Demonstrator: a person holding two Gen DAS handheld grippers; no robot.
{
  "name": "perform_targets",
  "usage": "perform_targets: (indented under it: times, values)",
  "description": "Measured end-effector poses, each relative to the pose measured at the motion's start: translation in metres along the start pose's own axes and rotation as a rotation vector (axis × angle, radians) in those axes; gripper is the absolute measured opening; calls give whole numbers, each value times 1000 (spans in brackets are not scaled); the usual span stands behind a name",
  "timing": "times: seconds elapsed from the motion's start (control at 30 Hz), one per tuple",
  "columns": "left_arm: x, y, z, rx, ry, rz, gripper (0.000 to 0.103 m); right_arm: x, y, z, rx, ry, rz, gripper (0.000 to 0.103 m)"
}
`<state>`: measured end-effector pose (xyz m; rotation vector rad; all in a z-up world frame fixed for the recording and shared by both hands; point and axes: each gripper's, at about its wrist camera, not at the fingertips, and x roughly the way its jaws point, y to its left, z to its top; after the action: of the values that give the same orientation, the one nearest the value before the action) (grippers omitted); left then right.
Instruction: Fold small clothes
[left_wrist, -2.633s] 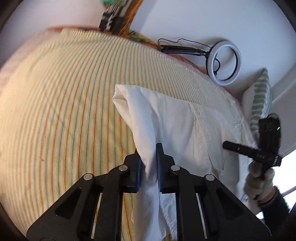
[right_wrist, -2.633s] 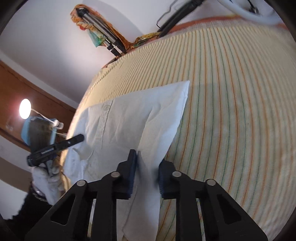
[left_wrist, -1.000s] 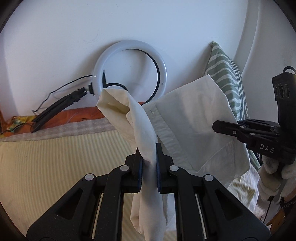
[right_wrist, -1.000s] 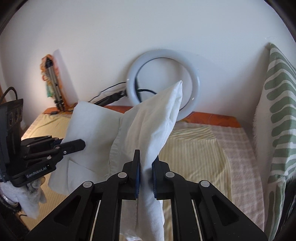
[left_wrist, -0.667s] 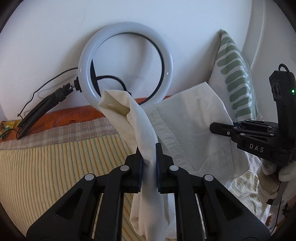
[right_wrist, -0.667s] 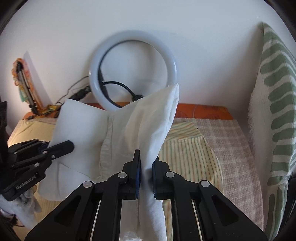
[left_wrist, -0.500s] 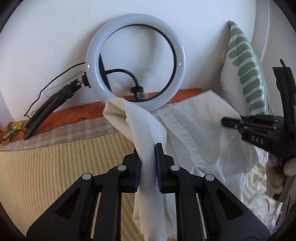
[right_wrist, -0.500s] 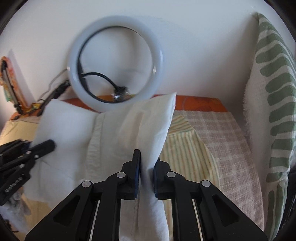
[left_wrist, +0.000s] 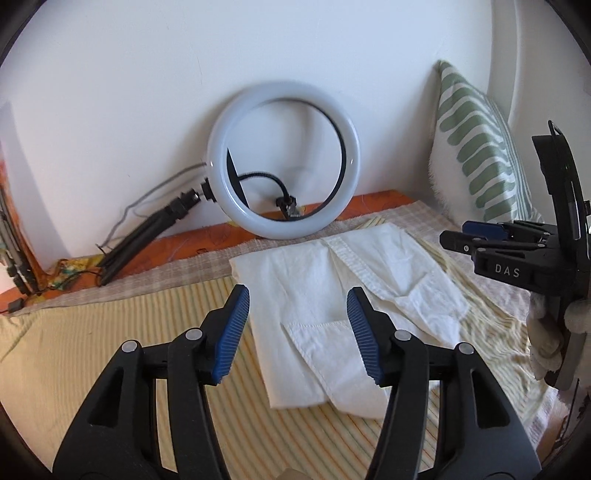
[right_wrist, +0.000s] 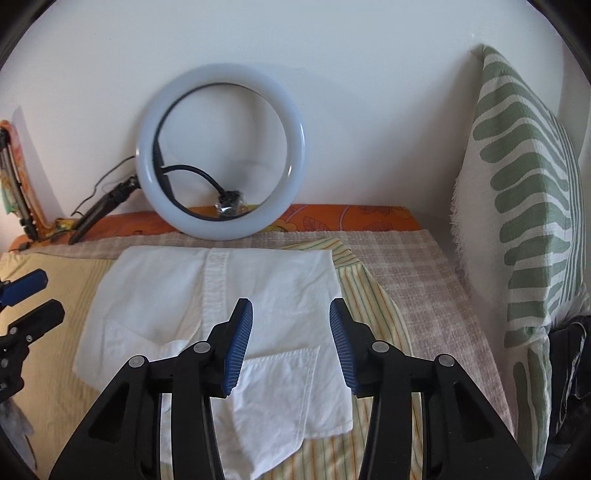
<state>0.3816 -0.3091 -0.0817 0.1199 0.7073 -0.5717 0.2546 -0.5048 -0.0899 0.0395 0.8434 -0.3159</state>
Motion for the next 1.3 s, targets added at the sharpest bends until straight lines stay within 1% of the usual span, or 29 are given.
perform_targets:
  times: [0.13,0.17,0.2,0.27,0.3,0.33,0.37,0.4,0.47,0.53,0.57,0.6,0.63,0.7,0.8,1.03,1.17,1.3]
  values:
    - [-36,-3,0,6,-28,-9,58,-31,8,-3,0,-29,14,43]
    - [-45,-4,0,5,-37,-11,63,-40,10,-3,3,-35,25,45]
    - [-55,-4,-2,2,-48,-12,71,-51,13,-5,0,-48,30,47]
    - [-76,-5,-6,2,-69,-17,76,-68,19,-11,-8,-65,28,48]
    - [-87,-7,-9,6,-78,-20,76,-77,22,-14,-11,-70,43,52]
    - [-96,-8,-12,14,-86,-22,77,-87,26,-18,-16,-76,55,52]
    - [-105,-10,-15,22,-90,-24,79,-95,29,-21,-19,-81,55,52]
    - [-114,-12,-19,30,-93,-28,85,-103,33,-26,-23,-87,59,54]
    - [-128,-15,-25,36,-103,-30,90,-116,39,-33,-24,-97,68,61]
    - [-142,-18,-33,42,-109,-35,90,-129,44,-41,-18,-107,67,70]
    - [-147,-20,-37,47,-107,-37,90,-134,46,-45,-14,-112,66,73]
    - [-152,-22,-42,57,-102,-34,93,-138,47,-49,-11,-114,61,79]
    - [-157,-25,-46,67,-102,-29,95,-143,50,-54,-6,-116,52,81]
    - [-167,-31,-56,87,-121,-23,103,-152,54,-63,0,-112,42,82]
    - [-179,-37,-71,100,-129,-26,103,-158,58,-75,-6,-103,29,82]
    - [-182,-44,-92,101,-80,-26,103,-167,63,-98,-3,-97,-23,82]
    - [-185,-47,-101,110,-73,-20,103,-167,61,-105,21,-90,-15,82]
    - [-187,-45,-105,91,-64,-45,103,-164,61,-111,29,-78,-18,82]
